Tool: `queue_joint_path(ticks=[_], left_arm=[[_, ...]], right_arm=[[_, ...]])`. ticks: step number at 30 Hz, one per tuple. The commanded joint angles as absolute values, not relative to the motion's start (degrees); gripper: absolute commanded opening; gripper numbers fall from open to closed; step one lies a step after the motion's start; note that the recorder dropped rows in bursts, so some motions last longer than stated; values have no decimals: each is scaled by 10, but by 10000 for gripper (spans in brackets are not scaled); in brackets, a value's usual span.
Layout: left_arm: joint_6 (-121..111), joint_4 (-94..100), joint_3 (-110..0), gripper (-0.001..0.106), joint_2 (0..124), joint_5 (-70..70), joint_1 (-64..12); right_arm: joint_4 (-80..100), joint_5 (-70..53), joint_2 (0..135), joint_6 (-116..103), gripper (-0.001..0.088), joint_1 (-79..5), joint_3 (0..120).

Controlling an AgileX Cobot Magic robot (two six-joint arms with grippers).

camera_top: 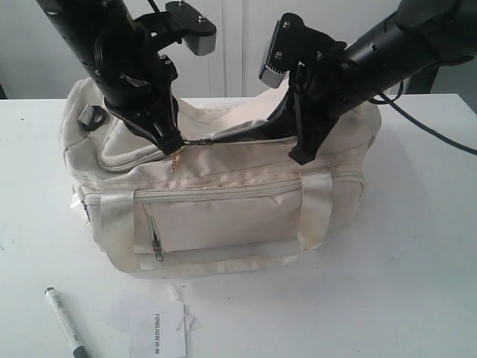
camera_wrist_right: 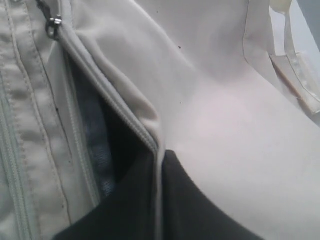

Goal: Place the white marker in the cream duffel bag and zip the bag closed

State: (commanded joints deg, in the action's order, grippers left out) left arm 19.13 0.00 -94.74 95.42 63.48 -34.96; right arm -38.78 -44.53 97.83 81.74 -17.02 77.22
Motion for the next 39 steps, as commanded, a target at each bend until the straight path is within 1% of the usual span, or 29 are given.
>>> queue_joint_path(ticks=[10, 17, 39], left_arm=[[178, 8, -947, 0, 930, 643, -350], [147, 45, -947, 0, 924, 661, -350], [124, 82, -947, 0, 920, 693, -343]], right_arm=[[-388, -444, 977, 809, 0, -170, 772], [-388, -444, 968, 809, 0, -166, 772], [-387, -459, 955, 793, 0, -153, 772]])
